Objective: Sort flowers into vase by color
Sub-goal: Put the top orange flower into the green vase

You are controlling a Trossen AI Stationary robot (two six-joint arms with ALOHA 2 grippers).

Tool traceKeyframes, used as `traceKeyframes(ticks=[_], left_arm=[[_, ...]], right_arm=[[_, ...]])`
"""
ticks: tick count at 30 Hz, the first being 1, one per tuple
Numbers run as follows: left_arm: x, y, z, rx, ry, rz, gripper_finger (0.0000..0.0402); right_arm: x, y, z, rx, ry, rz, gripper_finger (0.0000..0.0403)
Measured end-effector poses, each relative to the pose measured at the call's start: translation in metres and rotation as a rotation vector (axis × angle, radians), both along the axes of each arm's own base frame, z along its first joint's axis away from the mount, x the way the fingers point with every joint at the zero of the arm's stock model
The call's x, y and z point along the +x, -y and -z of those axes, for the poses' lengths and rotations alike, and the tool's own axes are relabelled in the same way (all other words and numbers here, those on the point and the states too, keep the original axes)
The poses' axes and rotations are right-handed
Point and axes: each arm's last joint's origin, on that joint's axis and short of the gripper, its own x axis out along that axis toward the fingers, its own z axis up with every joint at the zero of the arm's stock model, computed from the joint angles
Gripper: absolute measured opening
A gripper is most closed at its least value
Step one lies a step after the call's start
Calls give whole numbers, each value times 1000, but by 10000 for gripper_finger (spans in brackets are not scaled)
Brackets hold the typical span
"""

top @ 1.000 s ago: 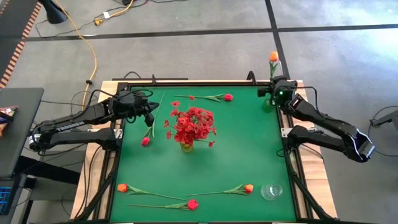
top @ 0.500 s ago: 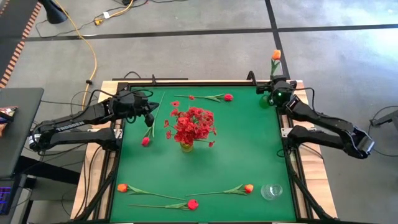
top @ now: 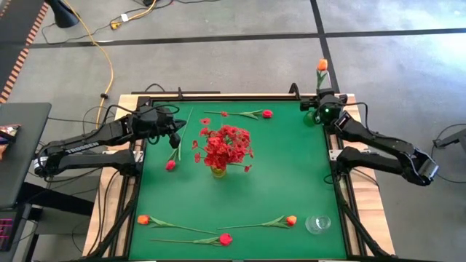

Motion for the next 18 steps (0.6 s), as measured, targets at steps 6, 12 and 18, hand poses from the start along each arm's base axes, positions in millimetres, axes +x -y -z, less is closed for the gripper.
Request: traceKeyframes(ticks=[6, 12, 18], left_arm=[[0, 0, 0, -3, 2, -1, 0], [0, 0, 0, -4, 2, -1, 0], [0, 0, 0, -4, 2, -1, 0]], right_arm=[[-1, -1, 3, 21, -31, -3, 29], [-1, -1, 5, 40, -66, -6, 51], [-1, -1, 6, 46, -72, -7, 58]])
